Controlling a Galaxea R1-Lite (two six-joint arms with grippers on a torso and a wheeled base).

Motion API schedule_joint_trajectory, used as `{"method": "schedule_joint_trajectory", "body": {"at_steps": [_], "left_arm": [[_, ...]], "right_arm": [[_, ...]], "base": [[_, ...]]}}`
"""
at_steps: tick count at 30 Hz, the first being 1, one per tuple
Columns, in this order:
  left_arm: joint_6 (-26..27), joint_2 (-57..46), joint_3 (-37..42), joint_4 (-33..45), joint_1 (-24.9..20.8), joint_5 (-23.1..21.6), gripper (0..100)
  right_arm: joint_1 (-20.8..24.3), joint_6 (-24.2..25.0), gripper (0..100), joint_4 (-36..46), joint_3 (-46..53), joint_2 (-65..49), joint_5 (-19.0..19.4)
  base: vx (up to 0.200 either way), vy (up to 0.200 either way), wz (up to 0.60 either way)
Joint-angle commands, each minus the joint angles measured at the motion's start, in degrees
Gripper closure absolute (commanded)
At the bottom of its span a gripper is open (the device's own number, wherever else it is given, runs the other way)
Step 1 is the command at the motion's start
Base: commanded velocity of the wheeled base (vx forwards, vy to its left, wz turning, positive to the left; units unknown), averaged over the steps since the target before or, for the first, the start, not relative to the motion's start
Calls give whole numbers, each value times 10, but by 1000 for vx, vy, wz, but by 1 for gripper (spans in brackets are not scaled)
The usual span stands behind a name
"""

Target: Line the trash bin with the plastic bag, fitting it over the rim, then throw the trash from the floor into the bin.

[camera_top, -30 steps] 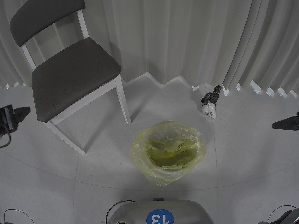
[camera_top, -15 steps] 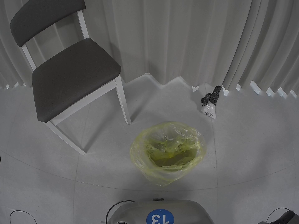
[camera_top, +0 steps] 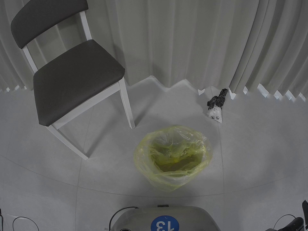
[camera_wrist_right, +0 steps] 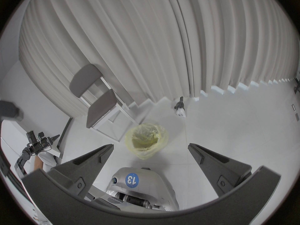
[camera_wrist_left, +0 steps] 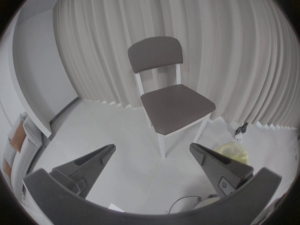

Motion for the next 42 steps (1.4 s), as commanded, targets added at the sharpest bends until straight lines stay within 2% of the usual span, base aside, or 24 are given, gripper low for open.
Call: {"method": "schedule_joint_trajectory", "body": {"at_steps": [1, 3, 4, 6, 7, 8, 9, 12, 16, 17, 18, 21, 22, 23, 27, 30, 35, 36, 42], "left_arm": [[-13, -20, 72, -86, 4, 37, 0], [-8, -20, 79, -98, 4, 40, 0], [-7, -20, 83, -100, 4, 41, 0], [-8, -23, 114, -110, 10, 56, 0], [-5, -30, 130, -120, 27, 61, 0], [-3, -34, 133, -122, 34, 61, 0], [15, -73, 149, -130, 60, 51, 0], [18, -70, 169, -157, 54, 58, 0], [31, -73, 252, -213, 53, 54, 0], [31, -73, 252, -213, 53, 54, 0], [56, -73, 252, -214, 53, 22, 0], [63, -73, 252, -211, 53, -83, 0], [61, -73, 252, -211, 53, -92, 0], [56, -73, 252, -210, 53, -120, 0], [44, -73, 252, -209, 53, -145, 0], [44, -73, 252, -206, 53, -174, 0], [42, -73, 250, -201, 53, -191, 0], [35, -73, 244, -184, 53, -213, 0], [32, -73, 242, -178, 53, -221, 0]], "right_arm": [[-6, -73, 0, -120, 125, -36, -97], [-6, -109, 0, -189, 156, -36, -147], [-6, -117, 0, -211, 165, -36, -159], [-6, -111, 0, -296, 208, -36, -193], [-6, -110, 0, -330, 232, -36, -205], [-6, -110, 0, -340, 237, -36, -209], [-6, -115, 0, -379, 264, -36, -221], [-6, -150, 0, -401, 299, -36, -222], [-6, -141, 0, -378, 299, -36, -214], [-6, -141, 0, -378, 299, -36, -214], [-6, -130, 0, -373, 299, -36, -187], [-6, -135, 0, -371, 299, -36, -135], [-6, -135, 0, -371, 299, -36, -132], [-6, -136, 0, -371, 299, -36, -117], [-6, -134, 0, -371, 299, -36, -103], [-6, -131, 0, -332, 299, -36, -85], [-6, -123, 0, -332, 299, -36, -83], [-6, -121, 0, -332, 299, -36, -84], [-6, -117, 0, -332, 299, -36, -81]], "base": [[0, 0, 0], [0, 0, 0], [0, 0, 0], [0, 0, 0], [0, 0, 0], [0, 0, 0], [0, 0, 0], [0, 0, 0], [0, 0, 0], [0, 0, 0], [0, 0, 0], [0, 0, 0], [0, 0, 0], [0, 0, 0], [0, 0, 0], [0, 0, 0], [0, 0, 0], [0, 0, 0], [0, 0, 0]]}}
